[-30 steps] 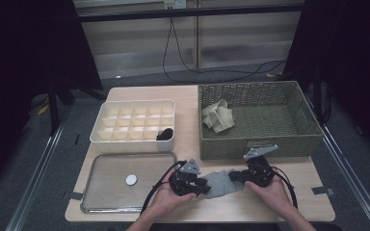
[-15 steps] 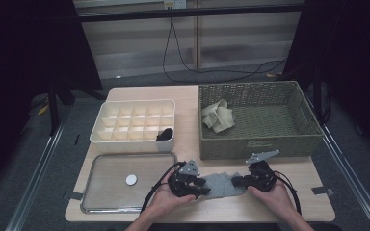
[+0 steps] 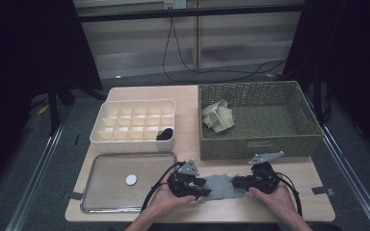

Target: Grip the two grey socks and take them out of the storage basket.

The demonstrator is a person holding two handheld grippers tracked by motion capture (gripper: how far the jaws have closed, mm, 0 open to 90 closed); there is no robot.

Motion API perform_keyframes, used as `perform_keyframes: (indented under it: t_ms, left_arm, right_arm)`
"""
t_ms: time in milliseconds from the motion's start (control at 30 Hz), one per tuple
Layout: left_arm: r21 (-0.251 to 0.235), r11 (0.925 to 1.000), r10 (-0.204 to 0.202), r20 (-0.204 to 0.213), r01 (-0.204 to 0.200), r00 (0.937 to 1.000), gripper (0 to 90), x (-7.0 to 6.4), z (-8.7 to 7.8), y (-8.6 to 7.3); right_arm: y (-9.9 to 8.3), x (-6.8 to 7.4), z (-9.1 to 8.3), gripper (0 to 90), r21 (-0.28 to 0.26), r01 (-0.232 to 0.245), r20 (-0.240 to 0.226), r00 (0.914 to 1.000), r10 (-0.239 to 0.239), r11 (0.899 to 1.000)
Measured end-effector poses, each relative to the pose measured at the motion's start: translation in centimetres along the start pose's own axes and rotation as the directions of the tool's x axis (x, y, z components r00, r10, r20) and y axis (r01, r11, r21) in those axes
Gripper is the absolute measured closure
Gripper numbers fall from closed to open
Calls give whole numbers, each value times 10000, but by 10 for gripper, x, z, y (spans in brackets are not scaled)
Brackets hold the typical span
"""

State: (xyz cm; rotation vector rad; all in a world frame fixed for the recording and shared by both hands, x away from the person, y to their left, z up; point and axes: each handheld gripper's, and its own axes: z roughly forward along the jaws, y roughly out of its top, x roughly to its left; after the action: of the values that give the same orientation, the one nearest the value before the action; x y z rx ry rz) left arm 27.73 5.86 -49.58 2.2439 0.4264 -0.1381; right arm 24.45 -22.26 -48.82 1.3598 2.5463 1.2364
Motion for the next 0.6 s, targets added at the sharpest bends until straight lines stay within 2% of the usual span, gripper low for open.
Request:
perform_keyframes:
  t_ms: [200, 233, 367, 433, 467, 500, 600]
  left_arm:
    - [-345, 9991, -250, -228, 242, 9994, 483, -1, -9, 5]
    - [-447, 9985, -321, -276, 309, 9991, 442, -1, -13, 6]
    - [-423, 9985, -351, -371, 335, 9987, 387, -2, -19, 5]
    - [-323, 9986, -434, -502, 418, 9978, 342, -1, -27, 3]
    - [-323, 9986, -434, -502, 418, 9978, 340, -1, -27, 3]
    - [-376, 9976, -601, -634, 578, 9962, 327, -1, -33, 0]
    - [-374, 9974, -648, -689, 624, 9955, 302, 0, -40, -4]
  right_arm:
    - [6, 1, -10, 719, -608, -29, -93, 10000, 24, 9981]
    - [8, 0, -13, 699, -768, -78, -158, 9999, 67, 9970]
    - [11, -1, -17, 685, -990, -152, -213, 9997, 131, 9950]
    - [14, -3, -18, 683, -1139, -177, -263, 9995, 148, 9933]
    - [14, -3, -18, 683, -1139, -177, -263, 9995, 148, 9933]
    - [16, -3, -19, 680, -1149, -170, -282, 9995, 139, 9932]
    - [18, -3, -20, 673, -1259, -136, -340, 9994, 94, 9920]
